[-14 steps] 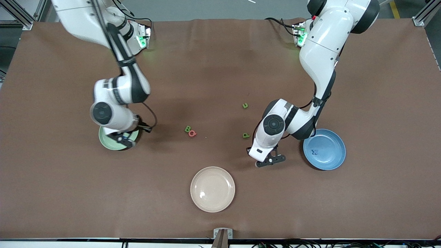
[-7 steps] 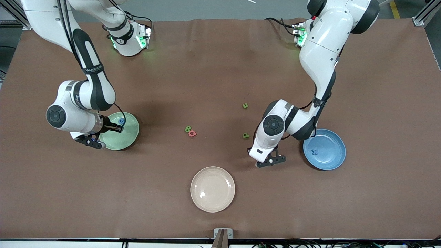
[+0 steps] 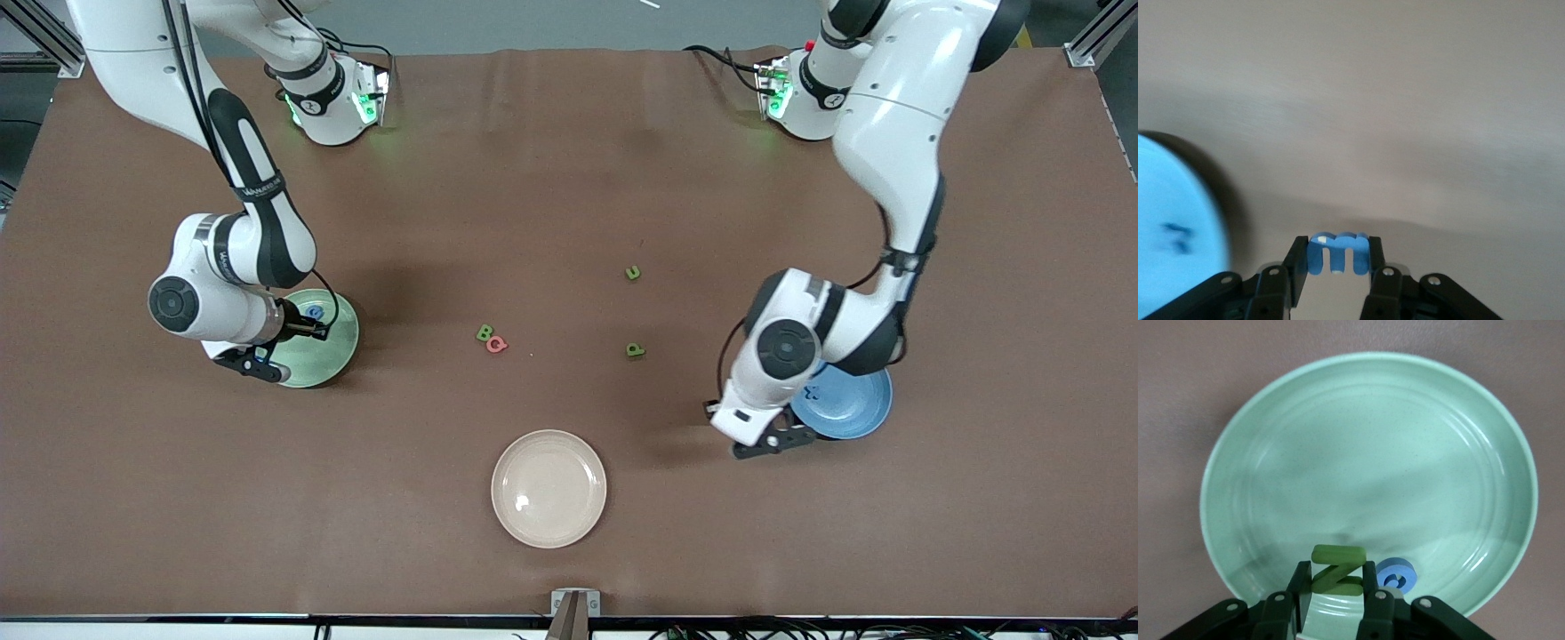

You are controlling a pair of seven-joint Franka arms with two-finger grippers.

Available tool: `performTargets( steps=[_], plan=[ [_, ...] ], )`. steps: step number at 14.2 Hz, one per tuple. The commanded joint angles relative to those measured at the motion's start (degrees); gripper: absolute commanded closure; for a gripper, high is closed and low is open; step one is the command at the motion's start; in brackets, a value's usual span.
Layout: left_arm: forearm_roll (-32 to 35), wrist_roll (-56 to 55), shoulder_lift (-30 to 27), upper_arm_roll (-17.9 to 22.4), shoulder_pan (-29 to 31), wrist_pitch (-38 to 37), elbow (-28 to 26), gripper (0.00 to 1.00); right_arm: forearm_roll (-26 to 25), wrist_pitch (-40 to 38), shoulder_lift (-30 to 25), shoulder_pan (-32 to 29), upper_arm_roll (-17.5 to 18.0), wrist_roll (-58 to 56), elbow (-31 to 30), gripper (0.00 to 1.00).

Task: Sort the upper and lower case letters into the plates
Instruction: 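Place m on the blue plate while the right gripper places Z on green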

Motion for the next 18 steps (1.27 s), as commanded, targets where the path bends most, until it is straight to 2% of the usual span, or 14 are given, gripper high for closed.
performTargets(
  steps=[1, 2, 3, 4, 5, 6, 7, 8, 10, 14, 15, 16, 17, 18],
  plan=[
    [0.83, 2.78, -2.75, -0.68, 2.15, -4.99, -3.05, 0.9, -0.23, 0.71, 0.75, 0.32, 0.32, -0.11, -0.45, 0.95],
    [0.74, 3.4, -3.19, -0.59, 2.41, -6.41, -3.14, 0.89, -0.15, 0.62, 0.93, 0.5, 0.32, -0.11, -0.45, 0.92],
    [0.83, 3.84, -3.28, -0.59, 3.63, -7.38, -3.14, 0.87, -0.15, 0.54, 0.93, 0.67, 0.32, -0.02, -0.45, 0.82],
    [0.83, 4.02, -3.28, -0.68, 4.34, -7.65, -3.32, 0.85, -0.15, 0.53, 0.93, 0.59, 0.32, -0.02, -0.36, 0.61],
    [0.74, 4.02, -3.28, -0.68, 4.43, -7.91, -4.19, 0.8, -0.15, 0.45, 0.93, 0.67, 0.32, -0.02, -0.28, 0.35],
    [0.65, 3.94, -3.28, -0.59, 4.61, -8.0, -5.33, 0.77, -0.15, 0.36, 0.93, 0.85, 0.32, -0.02, -0.1, 0.17],
    [0.65, 3.93, -3.28, -0.33, 4.7, -8.09, -5.95, 0.75, -0.15, 0.01, 0.76, 0.94, 0.32, 0.16, 0.07, 0.05],
    [0.74, 3.93, -3.28, -0.24, 5.74, -8.18, -6.22, 0.73, -0.15, -0.86, 0.5, 1.2, 0.32, 0.59, 0.6, 0.01],
    [0.74, 4.02, -3.28, -0.24, 6.72, -8.27, -6.22, 0.7, 0.2, -5.33, -0.47, 2.16, 0.32, 1.47, 3.4, 0.01],
    [0.83, 4.02, -3.46, -0.15, 6.63, -10.2, -5.87, 0.67, 0.29, -6.77, -0.47, 9.09, 0.32, 17.25, 6.93, 0.0],
    [0.83, 4.02, -3.28, -0.15, 6.63, -10.2, -5.87, 0.55, 0.29, -5.8, -0.3, 11.46, 0.32, 21.65, 7.45, 0.0],
    [0.83, 3.76, -3.28, -0.15, 6.63, -10.2, -5.95, 0.1, 0.21, -4.23, -0.12, 13.83, 0.32, 26.13, 7.81, 0.0],
    [0.74, 2.98, -3.45, -0.15, 6.63, -10.2, -5.87, 0.0, 0.21, -2.21, 0.49, 15.86, 0.32, 30.26, 7.9, 0.0],
    [0.74, 2.88, -3.72, -0.15, 6.63, -10.2, -5.78, 0.0, 0.21, -0.19, 1.54, 17.71, 0.32, 33.87, 7.98, 0.0]
  ],
)
